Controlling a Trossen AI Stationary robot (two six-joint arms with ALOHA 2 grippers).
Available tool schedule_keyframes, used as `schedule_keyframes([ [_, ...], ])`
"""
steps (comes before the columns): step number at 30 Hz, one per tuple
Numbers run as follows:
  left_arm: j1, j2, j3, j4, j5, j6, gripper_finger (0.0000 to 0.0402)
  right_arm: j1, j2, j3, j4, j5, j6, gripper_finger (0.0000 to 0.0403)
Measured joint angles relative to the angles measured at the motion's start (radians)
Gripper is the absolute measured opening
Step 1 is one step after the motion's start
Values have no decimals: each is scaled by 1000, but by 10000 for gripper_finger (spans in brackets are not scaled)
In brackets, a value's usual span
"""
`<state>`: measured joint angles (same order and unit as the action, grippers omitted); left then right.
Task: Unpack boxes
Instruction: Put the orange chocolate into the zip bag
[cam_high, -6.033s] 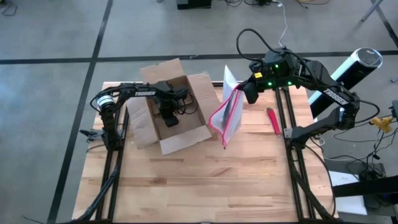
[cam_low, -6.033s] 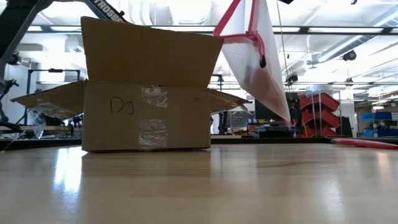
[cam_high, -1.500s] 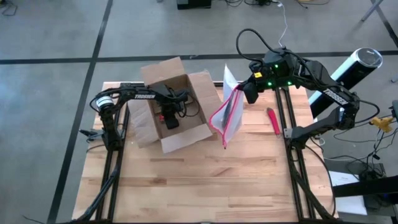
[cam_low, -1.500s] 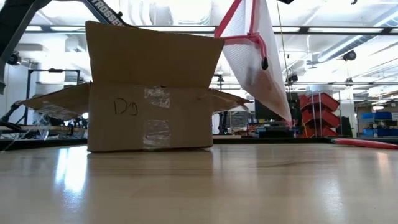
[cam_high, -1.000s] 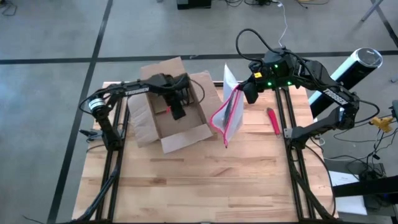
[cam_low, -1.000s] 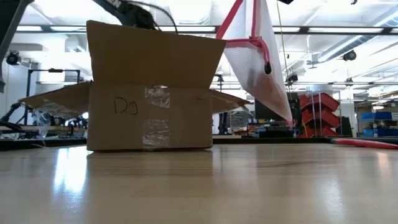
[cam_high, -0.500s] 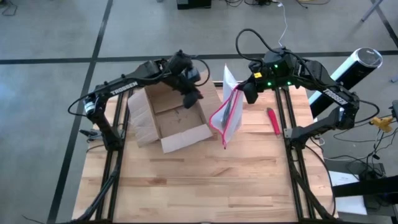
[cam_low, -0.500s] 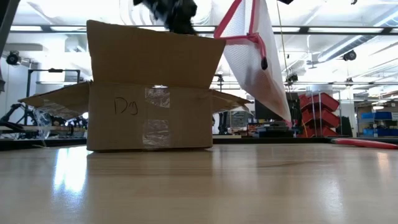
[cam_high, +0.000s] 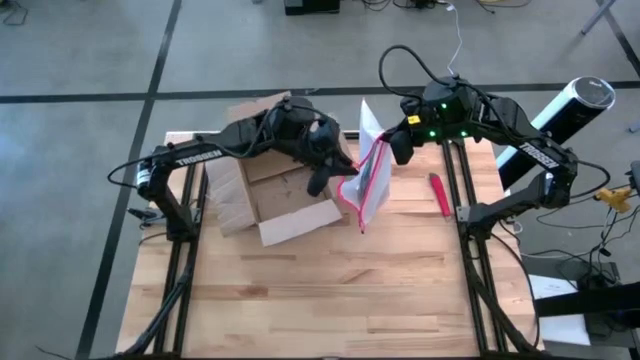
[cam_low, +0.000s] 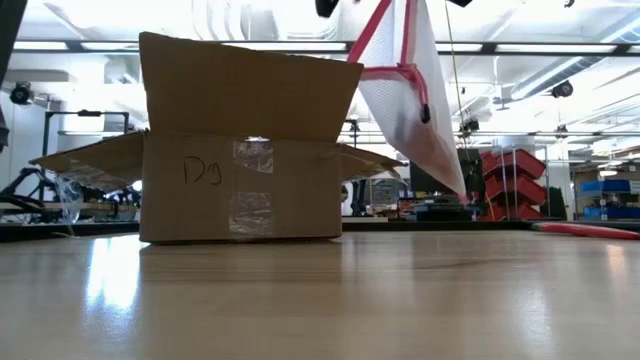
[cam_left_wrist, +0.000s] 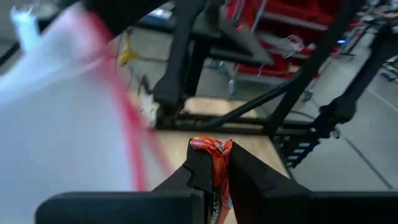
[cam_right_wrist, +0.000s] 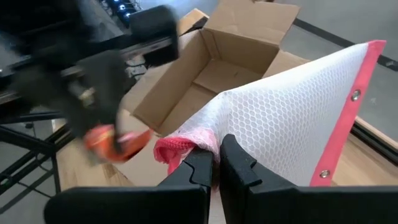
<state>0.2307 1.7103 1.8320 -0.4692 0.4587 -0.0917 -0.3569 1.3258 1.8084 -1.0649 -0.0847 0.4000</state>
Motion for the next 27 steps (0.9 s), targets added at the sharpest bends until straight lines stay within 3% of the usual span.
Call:
schedule_keyframes([
  [6, -23, 0, -10, 83, -11, 4, 25, 0, 0, 0, 11, 6, 0, 0],
  [14, -22, 3, -68, 127, -135, 66, 25, 0, 0, 0, 52, -23, 5, 0],
  [20, -21, 12, -146, 249, -137, 47, 25, 1, 2, 0, 62, -29, 19, 0],
  [27, -32, 37, -157, 267, -116, 4, 25, 1, 5, 0, 61, -44, 19, 0],
])
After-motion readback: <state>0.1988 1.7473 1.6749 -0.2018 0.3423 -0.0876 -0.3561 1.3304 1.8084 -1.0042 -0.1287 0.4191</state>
